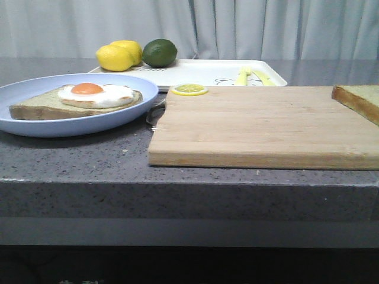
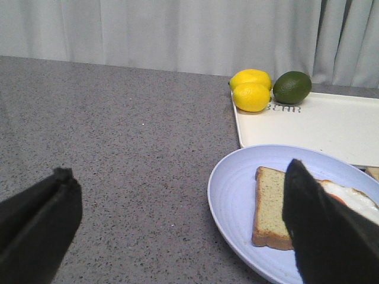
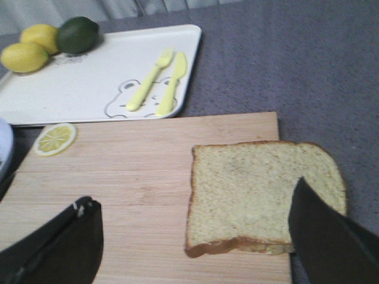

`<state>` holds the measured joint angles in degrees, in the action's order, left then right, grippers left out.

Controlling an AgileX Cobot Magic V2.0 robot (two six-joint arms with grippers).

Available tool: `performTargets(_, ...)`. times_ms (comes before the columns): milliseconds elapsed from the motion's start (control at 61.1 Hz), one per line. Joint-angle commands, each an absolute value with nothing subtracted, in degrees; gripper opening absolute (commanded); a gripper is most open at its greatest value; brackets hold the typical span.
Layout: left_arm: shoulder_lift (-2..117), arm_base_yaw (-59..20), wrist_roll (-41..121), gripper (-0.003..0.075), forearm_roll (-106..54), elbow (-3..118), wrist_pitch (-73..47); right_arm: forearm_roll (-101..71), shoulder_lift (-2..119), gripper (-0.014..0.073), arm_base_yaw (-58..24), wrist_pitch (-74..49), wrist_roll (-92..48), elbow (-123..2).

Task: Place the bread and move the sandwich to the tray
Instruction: 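Grasp the bread slice edge with the right gripper and lift it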

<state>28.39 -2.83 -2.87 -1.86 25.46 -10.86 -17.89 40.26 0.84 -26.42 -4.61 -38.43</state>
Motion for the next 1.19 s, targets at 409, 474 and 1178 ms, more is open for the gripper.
performTargets(409, 29.06, -6.29, -3.4, 0.0669, -1.9, 27.1, -5.71, -18.33, 69.76, 0.0641, 22.47, -40.97, -7.12, -57.76)
performTargets(474, 29.06, -7.61, -3.4, 0.0669, -1.9, 27.1, -5.71, -19.21, 73.7, 0.0641, 23.26, -43.62, -8.67, -59.96)
performTargets(1178, 29.06, -8.48, -3.4, 0.0669, -1.9, 27.1, -5.71, -36.08, 93.19, 0.0298, 23.96, -58.79, -21.64, -69.75)
